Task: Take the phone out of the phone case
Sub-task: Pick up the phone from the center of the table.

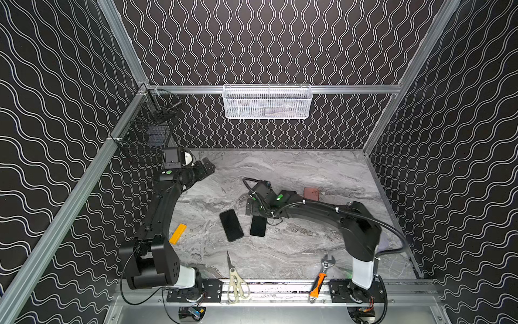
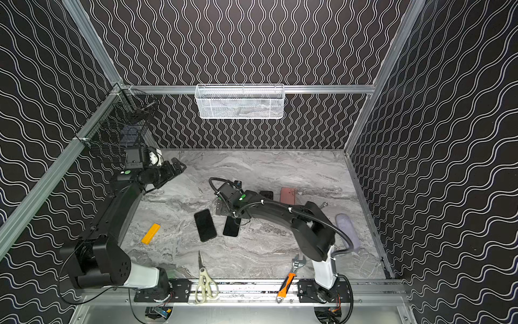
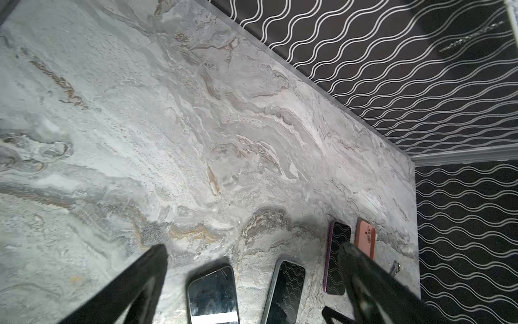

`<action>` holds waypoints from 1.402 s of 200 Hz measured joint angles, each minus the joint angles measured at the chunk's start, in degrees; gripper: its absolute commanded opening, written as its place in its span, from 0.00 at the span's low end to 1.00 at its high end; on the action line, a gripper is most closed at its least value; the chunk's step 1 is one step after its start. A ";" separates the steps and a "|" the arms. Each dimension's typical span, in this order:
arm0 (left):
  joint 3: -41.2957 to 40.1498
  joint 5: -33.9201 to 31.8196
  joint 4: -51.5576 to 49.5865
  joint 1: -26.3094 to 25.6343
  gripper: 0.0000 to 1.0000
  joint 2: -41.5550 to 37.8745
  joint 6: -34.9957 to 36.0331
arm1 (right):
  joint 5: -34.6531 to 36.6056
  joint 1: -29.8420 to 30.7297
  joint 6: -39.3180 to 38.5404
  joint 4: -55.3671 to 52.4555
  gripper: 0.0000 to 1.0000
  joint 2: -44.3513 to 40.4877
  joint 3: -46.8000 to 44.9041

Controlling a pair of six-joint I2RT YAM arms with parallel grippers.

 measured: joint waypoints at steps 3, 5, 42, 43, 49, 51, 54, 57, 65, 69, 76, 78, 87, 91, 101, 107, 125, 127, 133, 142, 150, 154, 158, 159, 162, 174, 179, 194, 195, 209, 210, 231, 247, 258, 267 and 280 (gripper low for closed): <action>-0.02 0.02 -0.13 0.22 0.99 0.00 0.00 | -0.15 0.00 0.13 -0.31 1.00 0.59 0.24; -0.02 0.09 -0.17 0.35 0.99 0.00 0.00 | -0.20 0.00 0.33 -0.52 1.00 1.03 0.44; -0.22 0.79 -0.22 1.68 0.99 -0.50 -0.02 | -0.76 0.37 2.38 -3.43 0.99 5.77 2.21; -0.22 0.81 -0.22 1.70 0.99 -0.52 -0.02 | -0.76 0.39 2.40 -3.48 0.99 5.90 2.27; -0.24 0.96 -0.20 1.79 0.99 -0.74 -0.02 | -0.76 0.46 2.54 -3.74 0.99 6.45 2.51; -0.24 1.03 -0.15 1.81 0.99 -0.83 -0.02 | -0.74 0.48 2.54 -3.80 0.99 6.56 2.54; -0.24 1.11 -0.13 1.84 0.99 -0.94 -0.02 | -0.76 0.57 2.54 -3.96 0.99 6.80 2.58; -0.26 1.18 -0.11 1.86 0.99 -1.03 -0.02 | -0.76 0.66 2.54 -4.15 0.99 6.99 2.62; -0.33 1.40 -0.04 1.92 0.99 -1.20 -0.02 | -0.76 0.68 2.54 -4.74 0.98 7.50 2.86; -0.35 1.55 -0.07 1.92 0.99 -1.22 -0.04 | -0.70 0.68 2.49 -4.90 0.98 7.72 2.97; -0.39 1.60 -0.04 1.99 0.99 -1.22 -0.04 | -0.61 0.72 2.51 -5.22 0.98 8.00 3.39; -0.42 1.60 0.00 2.01 0.99 -1.22 -0.04 | -0.76 0.74 2.54 -5.31 0.97 8.09 3.52; -0.52 1.64 0.00 2.12 0.99 -1.22 -0.07 | -0.59 0.79 2.51 -5.84 0.96 8.72 4.35; -0.55 1.66 0.02 2.14 0.99 -1.22 -0.09 | -0.55 0.81 2.51 -6.27 0.95 9.05 4.79; -0.57 1.81 0.11 2.27 0.99 -1.22 -0.22 | 0.13 0.94 2.43 -6.93 0.93 9.88 5.81; -0.63 1.86 0.20 2.34 0.99 -1.25 -0.22 | 0.39 1.03 2.40 -7.56 0.92 10.40 6.54; -0.70 2.03 0.26 2.47 0.99 -1.36 -0.24 | 1.44 1.31 2.23 -9.35 0.88 11.61 7.98; -0.72 2.05 0.28 2.49 0.99 -1.40 -0.24 | 1.62 1.36 2.19 -9.53 0.88 11.72 8.11; -0.79 2.16 0.28 2.54 0.99 -1.46 -0.24 | 2.01 1.46 2.08 -9.99 0.87 11.98 8.44; -0.92 2.25 0.28 2.58 0.99 -1.62 -0.26 | 2.51 1.60 1.95 -10.56 0.86 12.31 8.79; -1.01 2.49 0.28 2.62 0.99 -1.70 -0.26 | 2.84 1.73 1.86 -10.95 0.86 12.61 9.05; -1.03 2.54 0.28 2.62 0.99 -1.73 -0.28 | 3.02 1.79 1.79 -11.17 0.86 12.70 9.18; -1.07 2.60 0.31 2.62 0.99 -1.75 -0.28 | 3.26 1.86 1.66 -11.30 0.86 12.85 9.27; -1.07 2.60 0.31 2.62 0.99 -1.75 -0.28 | 3.30 1.88 1.64 -11.34 0.86 12.87 9.29; -1.09 2.62 0.28 2.64 0.99 -1.77 -0.28 | 3.39 1.95 1.57 -11.43 0.86 12.96 9.33; -1.18 2.78 0.31 2.67 0.99 -1.90 -0.31 | 3.78 2.14 1.22 -11.93 0.87 13.38 9.57; -1.22 2.82 0.31 2.67 0.99 -1.97 -0.31 | 3.96 2.21 1.16 -12.04 0.87 13.53 9.64; -1.40 2.84 0.33 2.67 0.99 -2.14 -0.42 | 4.15 2.40 0.81 -12.11 0.90 14.01 9.75; -1.40 2.84 0.33 2.67 0.99 -2.14 -0.42 | 4.20 2.45 0.79 -12.13 0.90 14.03 9.77; -1.42 2.86 0.33 2.69 0.99 -2.14 -0.42 | 4.79 2.73 0.33 -12.26 0.91 14.38 10.01; -1.42 2.86 0.33 2.69 0.99 -2.14 -0.42 | 4.85 2.78 0.31 -12.28 0.91 14.40 10.03; -1.60 3.08 0.33 2.73 0.99 -2.14 -0.42 | 5.44 3.06 -0.48 -12.48 0.86 14.60 10.12; -1.95 3.26 0.31 2.73 0.99 -2.19 -0.42 | 5.60 3.06 -0.42 -12.55 0.78 14.62 9.94; -2.19 3.30 0.26 2.73 0.99 -2.36 -0.42 | 5.79 3.04 -0.26 -12.35 0.72 14.60 9.75; -2.25 3.41 0.31 2.73 0.99 -2.54 -0.42 | 6.05 3.13 -0.28 -12.20 0.65 14.58 9.55; -2.60 3.93 0.46 2.73 0.99 -2.91 -0.42 | 6.29 3.23 0.07 -11.80 0.59 14.36 9.14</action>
